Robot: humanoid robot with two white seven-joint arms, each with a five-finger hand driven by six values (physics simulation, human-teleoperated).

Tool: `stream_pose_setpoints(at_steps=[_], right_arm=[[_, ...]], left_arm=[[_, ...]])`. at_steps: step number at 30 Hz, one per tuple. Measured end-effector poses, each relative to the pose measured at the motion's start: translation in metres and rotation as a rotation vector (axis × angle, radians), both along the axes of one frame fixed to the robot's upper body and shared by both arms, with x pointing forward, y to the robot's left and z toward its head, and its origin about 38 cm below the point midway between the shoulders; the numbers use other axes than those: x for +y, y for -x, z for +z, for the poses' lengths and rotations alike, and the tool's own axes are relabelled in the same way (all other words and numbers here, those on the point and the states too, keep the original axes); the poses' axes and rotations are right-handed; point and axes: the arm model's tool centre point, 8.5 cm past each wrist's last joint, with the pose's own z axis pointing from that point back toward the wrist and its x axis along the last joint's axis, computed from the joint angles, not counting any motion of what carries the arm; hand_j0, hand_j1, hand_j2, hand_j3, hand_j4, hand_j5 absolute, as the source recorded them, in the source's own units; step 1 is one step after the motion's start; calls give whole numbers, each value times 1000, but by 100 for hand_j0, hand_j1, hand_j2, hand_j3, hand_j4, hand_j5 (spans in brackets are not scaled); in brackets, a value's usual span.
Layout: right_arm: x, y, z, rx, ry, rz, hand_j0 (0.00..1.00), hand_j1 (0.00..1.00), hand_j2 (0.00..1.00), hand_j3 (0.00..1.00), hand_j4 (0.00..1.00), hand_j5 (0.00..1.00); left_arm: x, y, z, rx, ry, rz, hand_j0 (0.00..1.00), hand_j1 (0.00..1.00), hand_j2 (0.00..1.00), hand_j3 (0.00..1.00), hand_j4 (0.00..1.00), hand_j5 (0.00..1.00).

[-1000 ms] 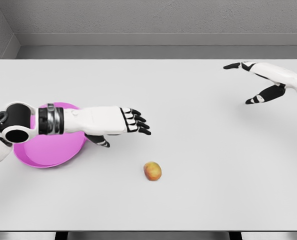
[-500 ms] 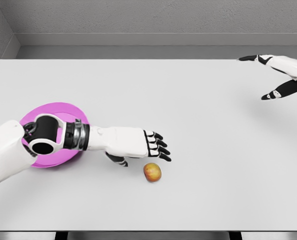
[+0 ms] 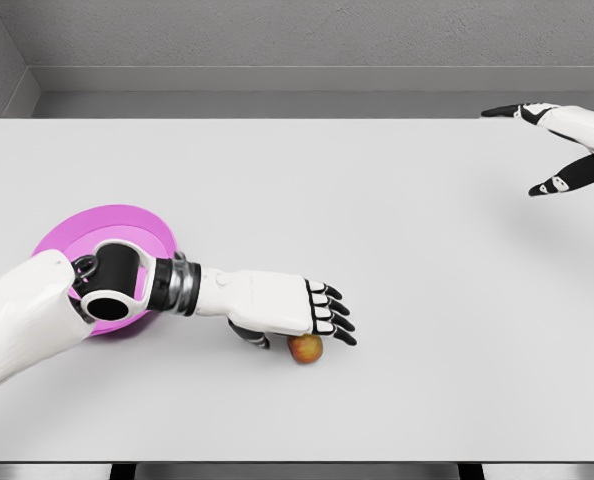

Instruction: Put the apple on the plate with both arms

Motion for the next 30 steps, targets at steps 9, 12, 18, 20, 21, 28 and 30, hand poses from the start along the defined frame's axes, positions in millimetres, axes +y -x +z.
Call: stream_pose_setpoints(at_steps=[9,12,18,20,21,28,30], right_arm=[[0,0,1,-3,2,2,100,100,100,100,100,100],[0,0,1,-3,2,2,100,100,100,100,100,100],[1,0,2,-5,3,4,100,100,100,100,100,100],[-1,1,3,-4,7,2,100,100,100,100,100,100],[-1,1,3,-5,8,1,100,100,100,100,100,100],[-3,2,3,-3,12,0,100,100,100,100,100,100],[-3,3,3,-3,13,0,100,100,100,100,100,100]], left_arm=[[-2,0,-2,-12,-11,-5,88,88,88,88,88,88],[-3,1,-2,-12,-10,-7,87,87,87,87,87,87],[-4,3,-4,-9,-13,-12,84,84,84,84,84,84],[-4,4,-6,-5,-17,-15,83,83,83,83,83,83],[-4,4,-6,-6,-19,-16,83,83,83,83,83,83],[-4,6,-9,-3,-25,-20,79,79,79,79,79,79],[-5,6,-9,-4,-26,-21,76,76,76,76,76,76]])
